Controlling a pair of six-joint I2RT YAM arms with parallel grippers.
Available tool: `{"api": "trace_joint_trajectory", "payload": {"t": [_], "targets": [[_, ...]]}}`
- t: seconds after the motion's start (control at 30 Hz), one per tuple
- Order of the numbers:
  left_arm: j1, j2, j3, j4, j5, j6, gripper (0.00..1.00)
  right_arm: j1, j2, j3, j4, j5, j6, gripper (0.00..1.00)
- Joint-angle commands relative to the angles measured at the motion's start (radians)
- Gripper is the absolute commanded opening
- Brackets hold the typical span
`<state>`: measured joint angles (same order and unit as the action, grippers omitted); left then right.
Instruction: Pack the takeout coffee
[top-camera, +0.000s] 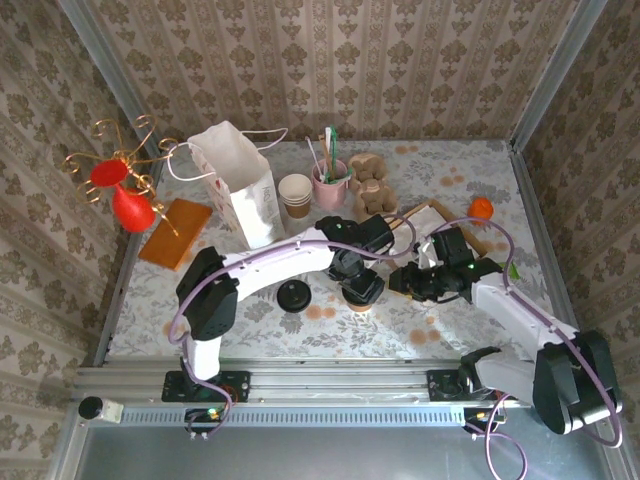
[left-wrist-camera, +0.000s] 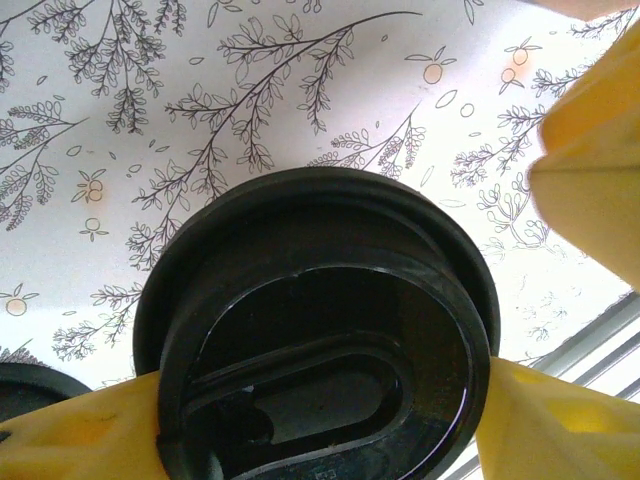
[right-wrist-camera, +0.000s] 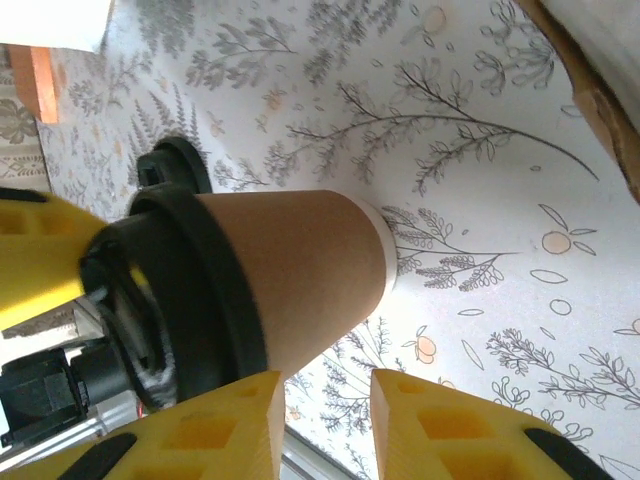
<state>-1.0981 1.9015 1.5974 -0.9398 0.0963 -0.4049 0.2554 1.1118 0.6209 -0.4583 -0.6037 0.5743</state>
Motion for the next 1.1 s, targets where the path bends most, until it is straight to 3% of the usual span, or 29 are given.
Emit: {"api": "trace_joint_trajectory", "payload": {"t": [0.0, 0.07, 0.13, 0.27, 0.37, 0.47, 0.57, 0.67, 0.77, 0.9, 1.07], "targets": [[-0.017, 0.113, -0.056, -0.04, -0.025, -0.024, 0.68, -0.01, -0.059, 0.04, -0.104, 0.049, -0.042, 0.3], [-0.025, 0.133, -0.022, -0.074, -0.041, -0.009, 0.68, -0.017, -0.074, 0.047, -0.131, 0.063, -0.055, 0.3], [-0.018, 0.122, -0.056, -0.006, 0.039, -0.01, 0.68, -0.024, -0.077, 0.055, -0.145, 0.059, -0.065, 0.3], [-0.025, 0.135, -0.029, -0.07, -0.073, -0.011, 0.67, -0.035, -0.093, 0.064, -0.152, 0.038, -0.068, 0.31], [-0.013, 0.107, -0.087, 0.047, 0.06, -0.015, 0.68, -0.044, -0.109, 0.072, -0.162, 0.037, -0.073, 0.32], [-0.028, 0.131, -0.039, -0.051, -0.057, -0.012, 0.67, -0.055, -0.115, 0.083, -0.182, 0.041, -0.09, 0.32], [-0.013, 0.116, -0.082, 0.037, 0.042, -0.015, 0.68, -0.063, -0.111, 0.086, -0.185, 0.039, -0.097, 0.32], [-0.028, 0.141, -0.029, -0.066, -0.076, -0.004, 0.68, -0.067, -0.101, 0.095, -0.192, 0.035, -0.103, 0.33], [-0.022, 0.134, -0.048, -0.011, 0.002, -0.003, 0.68, -0.067, -0.103, 0.101, -0.192, 0.035, -0.101, 0.33], [-0.036, 0.15, 0.001, -0.098, -0.097, 0.004, 0.68, -0.069, -0.11, 0.108, -0.204, 0.039, -0.102, 0.34], [-0.034, 0.122, -0.003, -0.077, -0.069, 0.007, 0.72, -0.07, -0.114, 0.119, -0.218, 0.041, -0.102, 0.34]]}}
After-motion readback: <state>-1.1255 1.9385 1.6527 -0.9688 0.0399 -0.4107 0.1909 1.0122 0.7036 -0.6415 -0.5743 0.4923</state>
